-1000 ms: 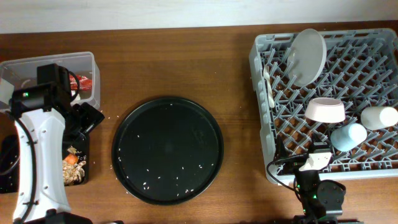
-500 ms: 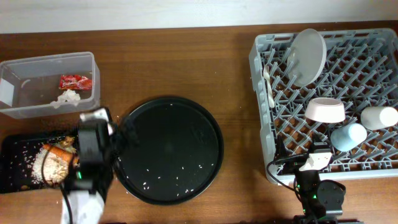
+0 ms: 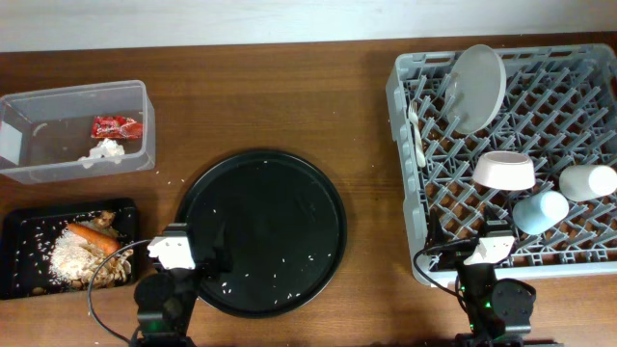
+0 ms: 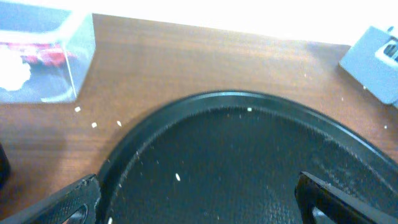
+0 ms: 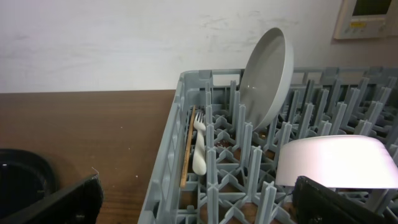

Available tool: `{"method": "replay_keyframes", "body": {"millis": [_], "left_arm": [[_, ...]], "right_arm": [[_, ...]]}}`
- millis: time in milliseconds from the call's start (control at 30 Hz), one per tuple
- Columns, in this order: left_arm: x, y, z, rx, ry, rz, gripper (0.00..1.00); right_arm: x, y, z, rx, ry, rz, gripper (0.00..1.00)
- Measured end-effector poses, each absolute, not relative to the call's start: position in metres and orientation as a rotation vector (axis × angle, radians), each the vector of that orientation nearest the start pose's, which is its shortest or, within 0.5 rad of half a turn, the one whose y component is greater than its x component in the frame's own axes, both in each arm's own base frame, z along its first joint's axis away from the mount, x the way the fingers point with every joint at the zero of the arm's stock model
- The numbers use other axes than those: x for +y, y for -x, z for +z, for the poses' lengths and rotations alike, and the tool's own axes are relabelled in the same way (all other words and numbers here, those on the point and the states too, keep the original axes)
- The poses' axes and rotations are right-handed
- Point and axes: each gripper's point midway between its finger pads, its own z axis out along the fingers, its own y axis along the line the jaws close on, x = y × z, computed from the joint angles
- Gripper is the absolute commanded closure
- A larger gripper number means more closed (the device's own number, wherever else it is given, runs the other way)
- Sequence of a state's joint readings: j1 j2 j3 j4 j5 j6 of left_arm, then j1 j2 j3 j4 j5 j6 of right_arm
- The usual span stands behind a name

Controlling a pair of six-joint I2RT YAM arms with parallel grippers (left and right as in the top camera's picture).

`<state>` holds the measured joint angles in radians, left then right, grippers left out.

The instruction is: Sort waste into correct bins and load items into the dishwasher rack

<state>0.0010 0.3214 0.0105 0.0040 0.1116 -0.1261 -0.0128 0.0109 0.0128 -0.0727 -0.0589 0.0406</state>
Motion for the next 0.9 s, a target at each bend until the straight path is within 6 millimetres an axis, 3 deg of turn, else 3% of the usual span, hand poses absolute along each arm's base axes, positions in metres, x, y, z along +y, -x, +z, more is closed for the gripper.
{"method": "replay_keyframes", "body": {"millis": [133,500,900], "left_arm": [[-0.009,-0.250,0.105,1.879,0.078,-0.135,0.01],[-0.003,-0.247,0.155,1.656,0.083,-0.101,0.01],[-0.002,-0.246,0.157,1.651,0.070,-0.079,0.01]], "right_arm": [[0.007,-0.246,0.160,1.641,0.000,0.069,0.01],[0.006,-0.246,0.160,1.641,-0.001,0.067,0.01],[0.006,-0.246,0.160,1.641,-0.001,0.067,0.01]]}}
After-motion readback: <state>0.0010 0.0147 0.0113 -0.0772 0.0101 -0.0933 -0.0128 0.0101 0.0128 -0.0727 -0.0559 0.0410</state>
